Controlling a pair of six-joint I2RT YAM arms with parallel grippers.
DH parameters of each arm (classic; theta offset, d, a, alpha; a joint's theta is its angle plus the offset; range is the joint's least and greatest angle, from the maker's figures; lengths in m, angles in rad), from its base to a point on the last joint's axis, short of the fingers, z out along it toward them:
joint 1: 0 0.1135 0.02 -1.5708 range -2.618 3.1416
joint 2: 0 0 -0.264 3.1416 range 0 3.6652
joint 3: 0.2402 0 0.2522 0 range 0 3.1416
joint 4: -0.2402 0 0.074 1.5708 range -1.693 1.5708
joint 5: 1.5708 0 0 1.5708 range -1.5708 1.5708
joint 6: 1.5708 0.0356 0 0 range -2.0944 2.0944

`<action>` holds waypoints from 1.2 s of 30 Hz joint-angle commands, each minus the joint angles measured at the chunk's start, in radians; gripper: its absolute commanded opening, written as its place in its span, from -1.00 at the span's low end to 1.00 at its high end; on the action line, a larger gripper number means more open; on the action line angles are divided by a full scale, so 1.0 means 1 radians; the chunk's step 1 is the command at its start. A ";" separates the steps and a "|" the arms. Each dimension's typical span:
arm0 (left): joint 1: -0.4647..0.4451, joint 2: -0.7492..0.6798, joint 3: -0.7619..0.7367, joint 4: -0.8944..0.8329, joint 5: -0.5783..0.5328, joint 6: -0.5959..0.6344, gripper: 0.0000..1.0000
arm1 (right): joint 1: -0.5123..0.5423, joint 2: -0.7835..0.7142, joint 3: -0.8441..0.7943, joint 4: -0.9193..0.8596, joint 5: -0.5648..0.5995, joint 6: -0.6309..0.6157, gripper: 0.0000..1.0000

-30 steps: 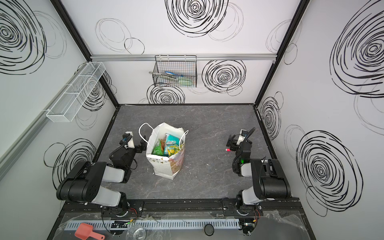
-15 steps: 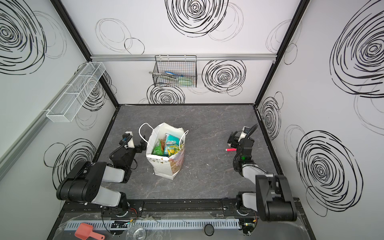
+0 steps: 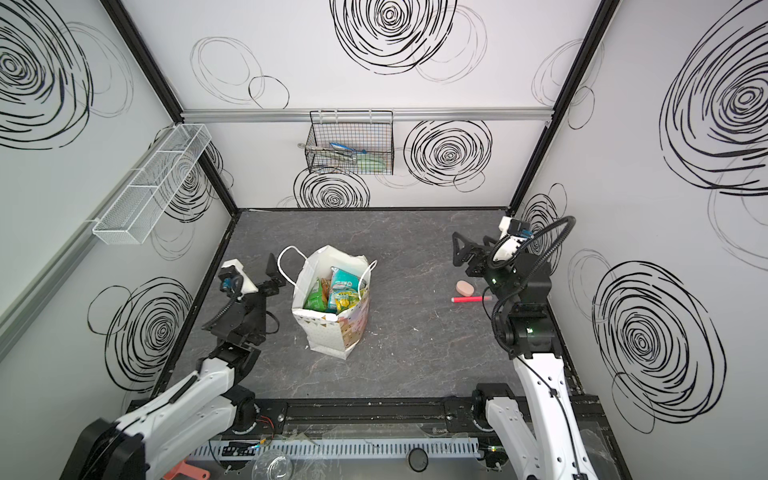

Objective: Take the snacks out of the paper bag
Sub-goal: 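Move both grippers toward the white paper bag, then hold the bag rim with the left gripper while the right grasps the teal bag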

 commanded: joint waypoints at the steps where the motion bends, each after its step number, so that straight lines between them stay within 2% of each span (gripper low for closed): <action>1: -0.005 -0.133 0.206 -0.393 0.002 -0.244 0.92 | 0.129 0.056 0.147 -0.201 -0.113 -0.016 1.00; 4: -0.013 -0.137 0.448 -0.657 0.170 -0.299 0.92 | 0.325 0.142 0.300 -0.282 -0.020 -0.075 0.99; 8: -0.057 -0.027 0.782 -1.014 0.401 -0.255 0.93 | 0.609 0.314 0.510 -0.394 0.152 -0.167 0.98; 11: -0.107 0.085 0.991 -1.287 0.457 -0.190 0.92 | 0.775 0.455 0.658 -0.450 0.255 -0.236 0.98; 13: -0.124 0.132 1.063 -1.408 0.459 -0.172 0.92 | 0.834 0.555 0.758 -0.486 0.267 -0.271 0.98; 17: -0.120 0.197 1.103 -1.551 0.449 -0.133 0.92 | 0.893 0.755 0.940 -0.558 0.238 -0.315 0.98; 19: -0.111 0.232 1.101 -1.601 0.462 -0.117 0.92 | 0.898 0.825 0.984 -0.586 0.218 -0.317 0.94; 22: -0.063 0.251 1.033 -1.592 0.550 -0.110 0.97 | 0.894 0.874 0.956 -0.582 0.215 -0.309 0.85; 24: -0.017 0.255 0.986 -1.560 0.634 -0.107 0.80 | 0.890 0.883 0.915 -0.562 0.189 -0.297 0.80; 27: 0.052 0.271 0.937 -1.515 0.723 -0.099 0.38 | 0.889 0.911 0.871 -0.550 0.177 -0.281 0.76; 32: 0.115 0.263 0.877 -1.434 0.771 -0.089 -0.41 | 0.892 0.980 0.833 -0.552 0.218 -0.244 0.69; 36: 0.132 0.239 0.814 -1.335 0.774 -0.095 -0.79 | 0.904 1.013 0.803 -0.540 0.234 -0.223 0.71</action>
